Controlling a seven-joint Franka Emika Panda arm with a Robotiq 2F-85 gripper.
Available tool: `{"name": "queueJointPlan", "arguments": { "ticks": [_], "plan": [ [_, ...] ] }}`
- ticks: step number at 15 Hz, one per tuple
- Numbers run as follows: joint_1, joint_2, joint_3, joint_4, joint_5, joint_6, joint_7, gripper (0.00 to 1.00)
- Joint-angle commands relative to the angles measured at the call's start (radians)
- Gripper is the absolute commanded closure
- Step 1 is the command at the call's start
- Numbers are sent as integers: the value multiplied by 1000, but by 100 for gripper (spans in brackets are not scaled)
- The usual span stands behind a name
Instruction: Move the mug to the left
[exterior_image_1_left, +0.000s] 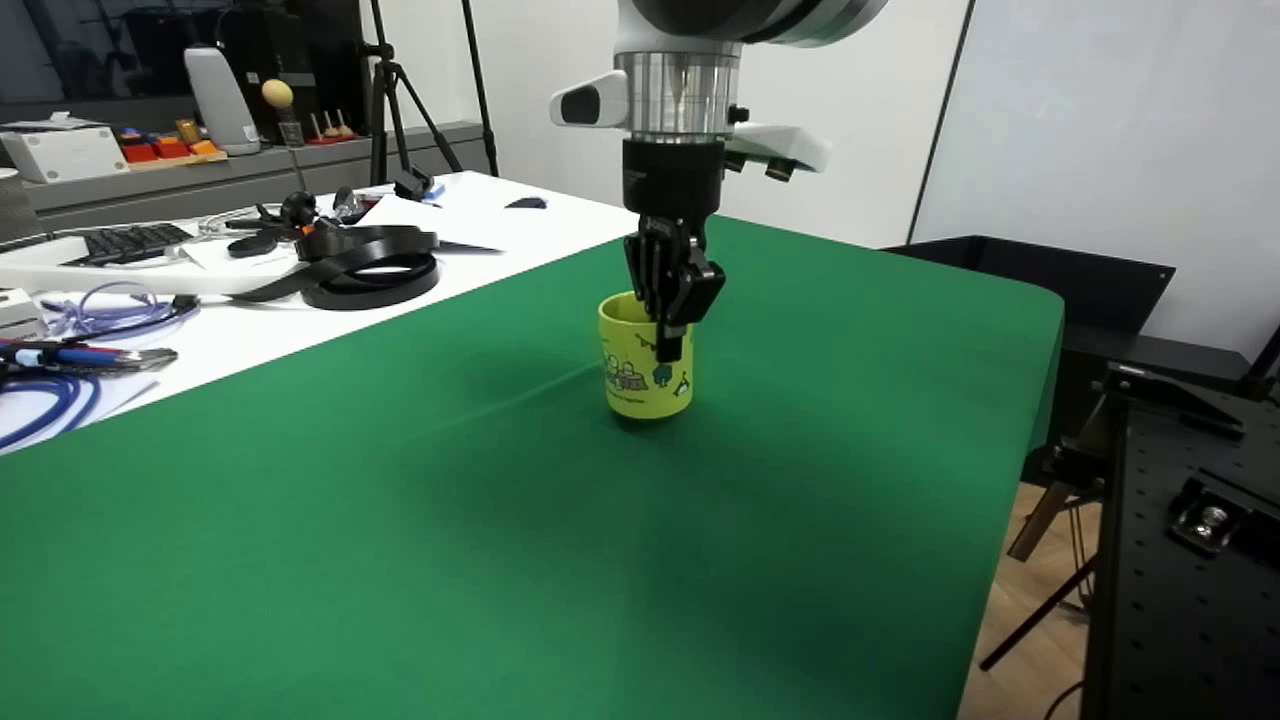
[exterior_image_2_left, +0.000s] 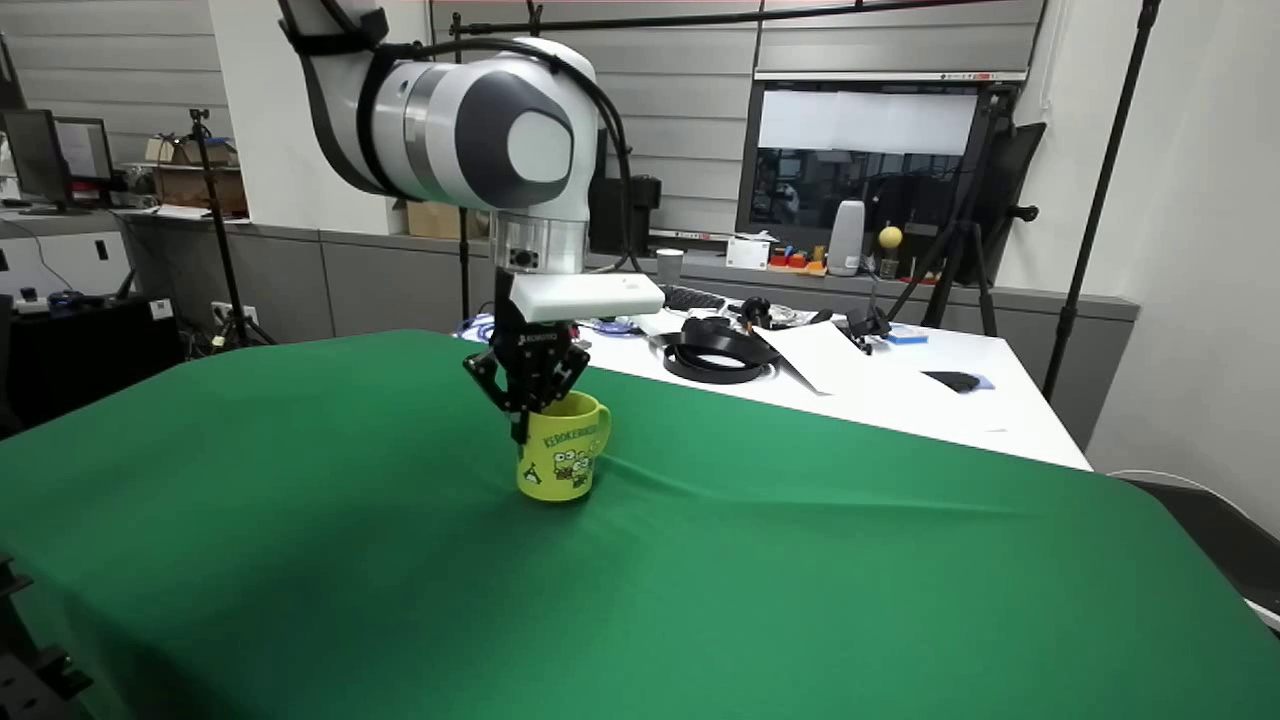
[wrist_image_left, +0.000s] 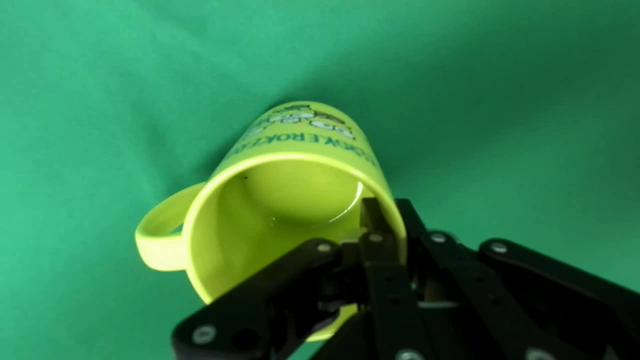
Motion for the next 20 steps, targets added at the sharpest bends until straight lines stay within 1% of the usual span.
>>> {"name": "queueJointPlan", "arguments": {
  "ticks": [1,4,5,6,7,11,13,15,16,17,20],
  "plan": [
    [14,-9,-13,4,-6,-51,-196,98],
    [32,-1,-30,0,-31,-61,-339,98],
    [46,-2,-45,-3,-50,-62,-356,65],
    [58,-4,-58,-7,-70,-55,-367,65],
    [66,-7,-67,-9,-78,-49,-373,60],
    [98,-35,-103,-18,-101,-30,-343,32],
    [114,-62,-121,-21,-87,-39,-293,18],
    [129,-103,-139,-24,-83,-60,-239,6],
    [138,-125,-149,-23,-83,-77,-201,2],
    [151,-150,-164,-22,-92,-104,-141,0],
    [183,-217,-202,-21,-150,-165,45,0]
  ]
}}
